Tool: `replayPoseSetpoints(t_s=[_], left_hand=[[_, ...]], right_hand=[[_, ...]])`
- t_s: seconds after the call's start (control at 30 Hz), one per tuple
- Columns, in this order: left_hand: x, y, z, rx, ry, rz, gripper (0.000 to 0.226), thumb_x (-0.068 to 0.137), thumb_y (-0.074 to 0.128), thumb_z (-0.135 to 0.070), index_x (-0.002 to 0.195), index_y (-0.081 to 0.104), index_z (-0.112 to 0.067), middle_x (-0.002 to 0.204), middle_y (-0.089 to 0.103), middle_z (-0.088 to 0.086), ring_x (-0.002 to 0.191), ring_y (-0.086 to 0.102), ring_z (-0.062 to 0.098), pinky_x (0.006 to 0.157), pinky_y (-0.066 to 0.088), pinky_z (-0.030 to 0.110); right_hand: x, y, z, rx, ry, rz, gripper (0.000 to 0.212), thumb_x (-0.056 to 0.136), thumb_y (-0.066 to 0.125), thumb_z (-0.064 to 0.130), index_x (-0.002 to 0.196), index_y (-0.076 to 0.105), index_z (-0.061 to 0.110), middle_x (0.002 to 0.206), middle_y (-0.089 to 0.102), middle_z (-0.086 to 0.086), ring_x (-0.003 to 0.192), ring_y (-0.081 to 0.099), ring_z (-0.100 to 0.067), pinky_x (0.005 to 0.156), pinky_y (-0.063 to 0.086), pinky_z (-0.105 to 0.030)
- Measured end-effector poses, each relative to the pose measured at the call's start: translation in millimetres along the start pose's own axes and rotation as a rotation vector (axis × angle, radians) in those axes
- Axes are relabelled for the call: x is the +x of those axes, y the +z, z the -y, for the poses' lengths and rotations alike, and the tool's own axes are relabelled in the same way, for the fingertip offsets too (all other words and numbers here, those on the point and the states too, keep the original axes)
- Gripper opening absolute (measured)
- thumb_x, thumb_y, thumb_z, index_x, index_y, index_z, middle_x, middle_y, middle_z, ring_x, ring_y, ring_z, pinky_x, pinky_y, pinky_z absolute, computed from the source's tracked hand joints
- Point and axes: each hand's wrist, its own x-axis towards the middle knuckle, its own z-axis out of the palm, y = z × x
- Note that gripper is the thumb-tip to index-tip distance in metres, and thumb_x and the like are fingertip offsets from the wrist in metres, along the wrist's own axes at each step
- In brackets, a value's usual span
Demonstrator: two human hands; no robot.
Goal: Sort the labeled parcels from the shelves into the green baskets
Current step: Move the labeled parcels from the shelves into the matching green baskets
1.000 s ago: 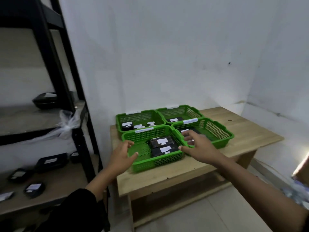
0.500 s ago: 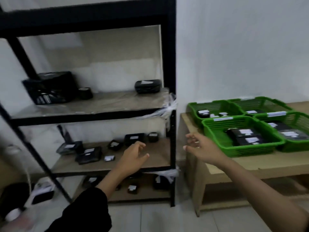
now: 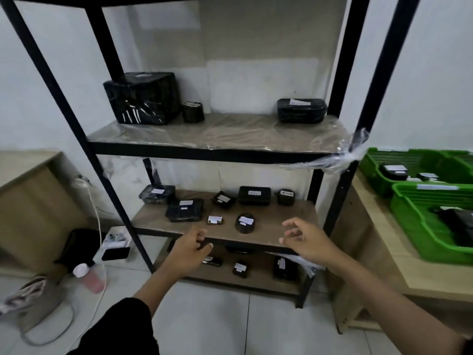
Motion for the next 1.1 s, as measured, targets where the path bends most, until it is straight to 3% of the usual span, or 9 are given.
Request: replayPoseSetpoints(t_s=[0.1,0.2,0.37,0.57,0.7,0.8,0.87,1.0,1.1], left_hand=[[34.7,6.4,11.5,0.009,-0.028,0.034,0.032,0.086,0.063,-0.018,0.115,0.051,-0.012,0.106,0.055,0.004,0.091,0.054,0.013,0.080,0.040,0.018],[75.8,15.5,18.7,0.016,-0.086,0.084,0.029,0.085,0.064,-0.021,0.109,0.048,-0.020,0.103,0.054,0.000,0.096,0.057,0.018,0.083,0.045,0.023],[155.3,31.7,25.8,0.105,-0.124,0.136,0.036,0.089,0.057,-0.023,0.123,0.046,-0.015,0.118,0.054,-0.001,0.107,0.054,0.017,0.081,0.036,0.022],[229.4,63.6,56.9,0.095,-0.114,0.143,0.039,0.090,0.053,-0.015,0.127,0.044,-0.011,0.124,0.052,0.008,0.099,0.045,0.014,0.072,0.035,0.020],[258.7,78.5,87.2,0.045,-0.138,0.112,0.037,0.088,0.057,-0.019,0.123,0.046,-0.013,0.116,0.058,0.007,0.103,0.057,0.022,0.082,0.045,0.031],[271.5,82.2,99.6,0.036,-0.135,0.095,0.037,0.089,0.057,-0.017,0.123,0.046,-0.010,0.117,0.059,0.009,0.107,0.058,0.024,0.082,0.044,0.029],[275.4,83.2,106.7,0.037,-0.136,0.089,0.040,0.089,0.057,-0.017,0.126,0.045,-0.011,0.120,0.059,0.009,0.108,0.057,0.022,0.083,0.044,0.028],[276.0,80.9,112.3,0.056,-0.150,0.112,0.044,0.089,0.057,-0.020,0.130,0.042,-0.013,0.124,0.058,0.009,0.112,0.057,0.023,0.094,0.048,0.038],[272.2,75.3,106.0,0.048,-0.152,0.133,0.041,0.090,0.057,-0.020,0.128,0.043,-0.013,0.124,0.058,0.008,0.112,0.057,0.023,0.093,0.049,0.035]], right_hand=[[44.9,13.5,-8.4,0.024,0.041,0.038,0.040,0.083,0.069,0.032,0.119,0.052,0.023,0.109,0.063,-0.001,0.099,0.061,-0.014,0.093,0.050,-0.033],[94.4,27.9,-18.0,0.036,0.103,0.080,0.043,0.083,0.069,0.029,0.120,0.050,0.021,0.110,0.060,0.000,0.100,0.059,-0.014,0.087,0.048,-0.028],[185.1,59.9,-46.4,0.023,0.186,0.122,0.067,0.076,0.077,0.030,0.131,0.043,0.013,0.111,0.052,-0.003,0.095,0.052,-0.014,0.078,0.041,-0.023],[285.9,118.5,-91.3,-0.064,0.161,0.189,0.097,0.055,0.081,0.049,0.137,0.038,0.019,0.134,0.051,0.000,0.124,0.050,-0.021,0.101,0.043,-0.034],[337.3,161.0,-110.9,-0.145,0.212,0.193,0.115,0.059,0.084,0.042,0.148,0.016,0.016,0.149,0.033,-0.007,0.133,0.038,-0.027,0.108,0.036,-0.039],[365.4,186.8,-123.9,-0.266,0.226,0.185,0.126,0.061,0.084,0.046,0.151,0.002,0.013,0.156,0.017,-0.011,0.141,0.025,-0.031,0.113,0.030,-0.041],[376.8,199.8,-132.1,-0.285,0.261,0.184,0.124,0.064,0.083,0.044,0.150,0.001,0.009,0.155,0.016,-0.013,0.140,0.025,-0.033,0.113,0.029,-0.041],[379.4,205.4,-139.7,-0.255,0.281,0.103,0.105,0.064,0.084,0.038,0.144,0.020,0.014,0.141,0.041,-0.013,0.127,0.043,-0.032,0.102,0.041,-0.041],[368.2,192.0,-130.0,-0.221,0.237,0.041,0.101,0.059,0.086,0.040,0.140,0.029,0.019,0.134,0.047,-0.009,0.121,0.048,-0.029,0.098,0.044,-0.040]])
